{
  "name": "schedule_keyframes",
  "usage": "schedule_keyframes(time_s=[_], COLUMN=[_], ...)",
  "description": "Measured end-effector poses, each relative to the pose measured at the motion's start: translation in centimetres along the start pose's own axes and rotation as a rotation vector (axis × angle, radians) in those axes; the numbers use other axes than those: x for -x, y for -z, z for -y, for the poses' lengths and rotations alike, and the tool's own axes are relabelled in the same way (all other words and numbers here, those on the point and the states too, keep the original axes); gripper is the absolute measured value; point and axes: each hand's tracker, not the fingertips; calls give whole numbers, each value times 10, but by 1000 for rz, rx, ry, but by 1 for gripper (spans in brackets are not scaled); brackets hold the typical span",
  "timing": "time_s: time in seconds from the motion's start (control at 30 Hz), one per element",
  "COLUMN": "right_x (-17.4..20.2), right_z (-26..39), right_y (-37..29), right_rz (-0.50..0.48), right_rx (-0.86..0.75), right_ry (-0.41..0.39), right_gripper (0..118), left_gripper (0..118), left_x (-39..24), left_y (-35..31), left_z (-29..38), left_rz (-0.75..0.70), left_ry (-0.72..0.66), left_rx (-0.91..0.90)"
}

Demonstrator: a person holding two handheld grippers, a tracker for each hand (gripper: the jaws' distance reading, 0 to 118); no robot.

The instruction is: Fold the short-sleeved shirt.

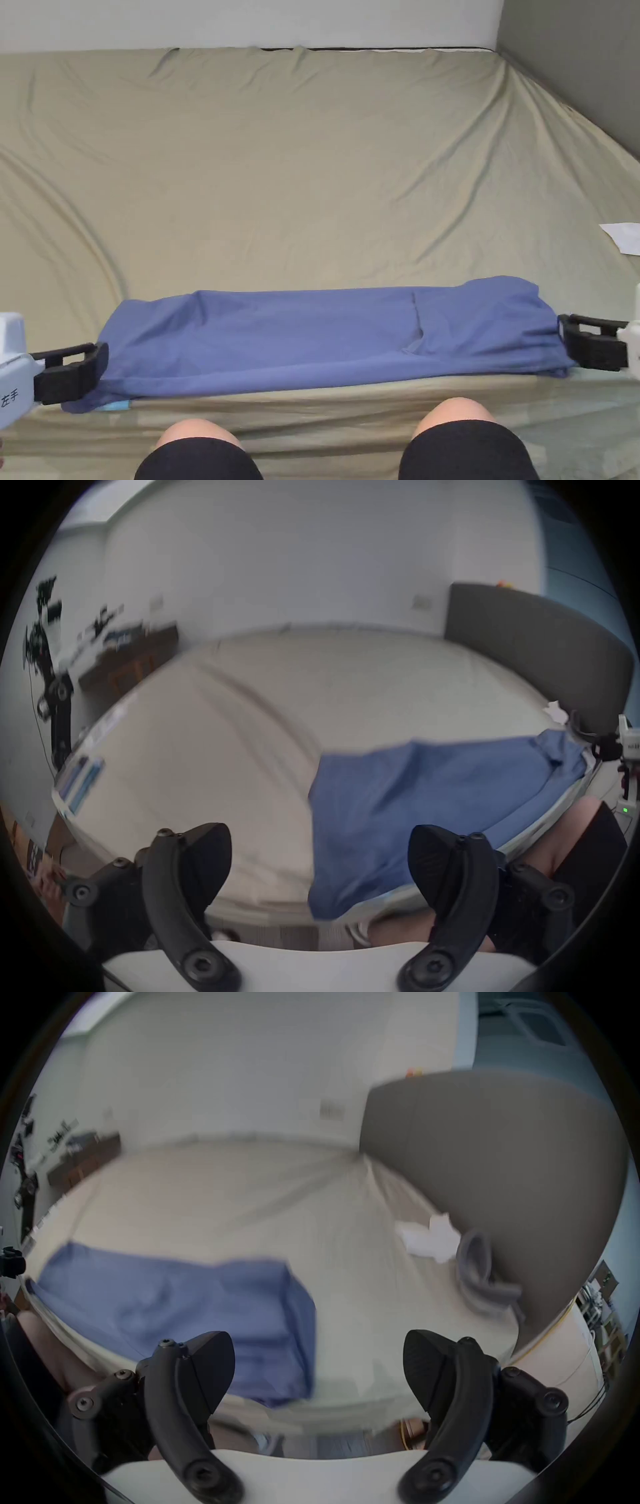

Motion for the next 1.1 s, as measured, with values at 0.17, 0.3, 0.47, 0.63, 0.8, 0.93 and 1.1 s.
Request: schedule_keyframes(time_s=[0.17,0.3,0.47,0.63,0.8,0.93,1.1], right_x=[56,102,137,153,154,151,144], right_z=[-22,-28,-41,-51,-60,-68,-74], right_y=[-74,-83,-69,-60,-54,-46,-33], right_rz=[90,98,14,-29,-54,-60,-73], right_rx=[-306,-392,-340,-287,-253,-220,-160], right_ry=[24,-101,-100,-112,-138,-161,-94], right_gripper=[84,2,1,1,1,1,1], left_gripper=[0,0,0,0,118,118,118], left_x=[-39,-61,-57,-12,63,102,90], left_y=[-81,-86,-56,-8,74,120,169], left_z=[-8,-10,-12,-18,-5,10,22], left_rz=[-41,-27,62,166,273,506,715], left_ry=[-108,-20,-26,-191,-361,-694,-791], left_rx=[-297,-324,-264,-110,183,258,438])
